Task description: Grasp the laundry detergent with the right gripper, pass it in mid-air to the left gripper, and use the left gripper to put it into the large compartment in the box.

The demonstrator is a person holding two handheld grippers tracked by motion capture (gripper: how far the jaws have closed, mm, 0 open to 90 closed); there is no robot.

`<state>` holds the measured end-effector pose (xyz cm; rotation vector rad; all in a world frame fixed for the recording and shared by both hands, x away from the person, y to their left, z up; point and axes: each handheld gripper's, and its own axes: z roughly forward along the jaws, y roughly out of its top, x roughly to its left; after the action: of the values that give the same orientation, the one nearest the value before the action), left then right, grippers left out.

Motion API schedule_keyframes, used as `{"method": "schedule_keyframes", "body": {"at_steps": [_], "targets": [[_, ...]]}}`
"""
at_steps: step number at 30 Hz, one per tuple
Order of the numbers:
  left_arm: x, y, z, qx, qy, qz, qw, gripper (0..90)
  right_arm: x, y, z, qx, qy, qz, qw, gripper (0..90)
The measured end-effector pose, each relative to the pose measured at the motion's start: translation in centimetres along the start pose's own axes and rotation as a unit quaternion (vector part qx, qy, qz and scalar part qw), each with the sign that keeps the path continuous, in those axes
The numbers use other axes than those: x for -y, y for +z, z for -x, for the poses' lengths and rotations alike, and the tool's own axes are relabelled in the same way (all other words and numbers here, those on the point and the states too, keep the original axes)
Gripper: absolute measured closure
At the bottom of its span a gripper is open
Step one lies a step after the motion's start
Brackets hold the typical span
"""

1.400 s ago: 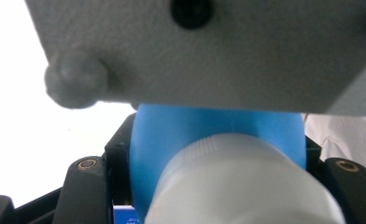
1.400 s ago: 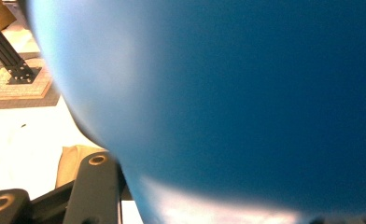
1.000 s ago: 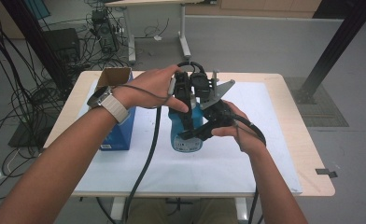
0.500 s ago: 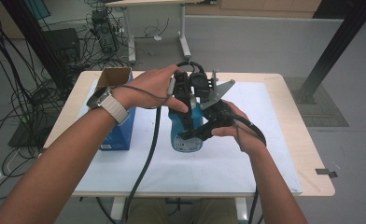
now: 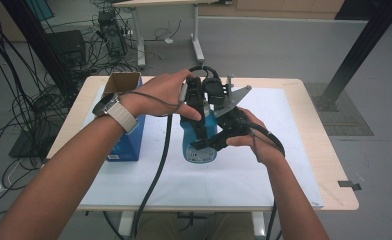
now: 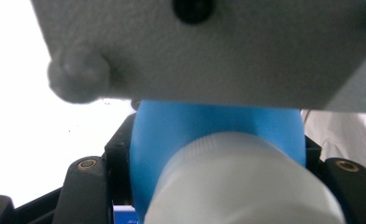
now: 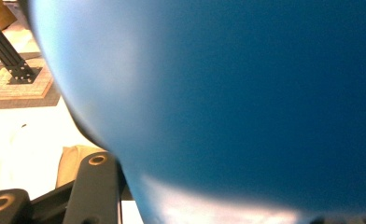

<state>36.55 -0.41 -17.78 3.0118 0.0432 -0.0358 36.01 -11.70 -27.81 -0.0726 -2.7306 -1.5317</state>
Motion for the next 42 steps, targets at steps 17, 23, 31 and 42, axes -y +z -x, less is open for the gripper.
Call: {"method": "schedule_keyframes", "body": {"at_steps": [17,23,31,42], "targets": [[0.14,-0.10,0.04,0.000,0.000,0.003,1.0000,38.2,-0.10,0.05,0.01,-0.002,-0.003,0.001,1.0000,44.2],[0.23,-0.21,0.03,-0.001,-0.001,0.005,1.0000,38.2,-0.20,0.04,0.05,-0.002,-0.004,0.001,1.0000,44.2],[0.35,-0.32,-0.02,-0.001,-0.001,0.007,1.0000,38.2,-0.31,0.07,0.12,-0.002,-0.005,0.002,1.0000,44.1],[0.54,-0.76,0.10,-0.007,0.005,0.014,0.9999,38.3,-0.58,0.08,0.19,-0.002,-0.013,0.008,0.9999,43.9]]}}
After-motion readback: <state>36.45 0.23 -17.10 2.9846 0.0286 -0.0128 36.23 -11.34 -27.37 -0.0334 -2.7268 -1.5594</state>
